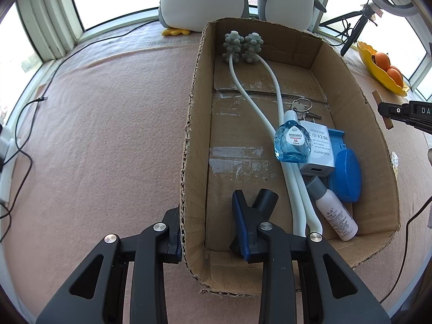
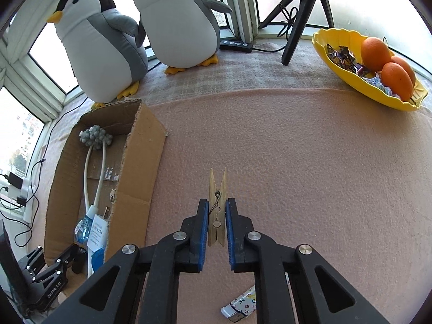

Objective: Organize rigid objects
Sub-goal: 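Carry the clothespin with the right gripper into the box and release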

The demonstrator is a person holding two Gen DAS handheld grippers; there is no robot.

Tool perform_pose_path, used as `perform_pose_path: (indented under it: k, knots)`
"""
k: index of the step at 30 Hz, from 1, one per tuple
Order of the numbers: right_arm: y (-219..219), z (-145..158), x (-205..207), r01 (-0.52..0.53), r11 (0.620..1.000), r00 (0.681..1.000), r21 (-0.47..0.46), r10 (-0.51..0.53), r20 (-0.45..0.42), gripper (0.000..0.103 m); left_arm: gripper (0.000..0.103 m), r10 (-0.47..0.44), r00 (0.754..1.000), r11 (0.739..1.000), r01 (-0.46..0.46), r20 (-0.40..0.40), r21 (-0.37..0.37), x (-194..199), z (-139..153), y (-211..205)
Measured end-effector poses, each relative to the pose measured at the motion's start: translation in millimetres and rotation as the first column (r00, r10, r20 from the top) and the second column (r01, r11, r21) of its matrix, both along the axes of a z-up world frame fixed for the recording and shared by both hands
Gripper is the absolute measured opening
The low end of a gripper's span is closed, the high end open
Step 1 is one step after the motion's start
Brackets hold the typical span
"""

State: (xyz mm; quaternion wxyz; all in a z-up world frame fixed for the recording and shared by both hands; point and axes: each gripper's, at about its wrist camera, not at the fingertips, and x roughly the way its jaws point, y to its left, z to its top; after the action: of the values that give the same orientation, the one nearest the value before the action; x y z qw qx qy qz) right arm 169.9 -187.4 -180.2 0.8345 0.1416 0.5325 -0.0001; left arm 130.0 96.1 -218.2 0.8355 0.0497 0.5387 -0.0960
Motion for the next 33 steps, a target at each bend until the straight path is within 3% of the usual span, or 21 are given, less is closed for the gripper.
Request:
perform_pose_path:
  k: [15, 33]
  knots:
    - [75.6, 43.7, -0.6, -0.173, 0.985, 0.979, -0.013, 0.173, 0.107, 0.011, 0.029, 0.000, 1.000, 1.000, 0.000, 0.000, 0.000, -0.1, -0.1, 0.1]
    - [121.5, 32.5, 7.9, -0.266, 0.962, 0.960, -0.056, 0.270, 0.073, 0.011, 0.029, 0.002, 1.000, 1.000, -0.002, 0.001, -0.006, -0.1, 0.9, -1.1]
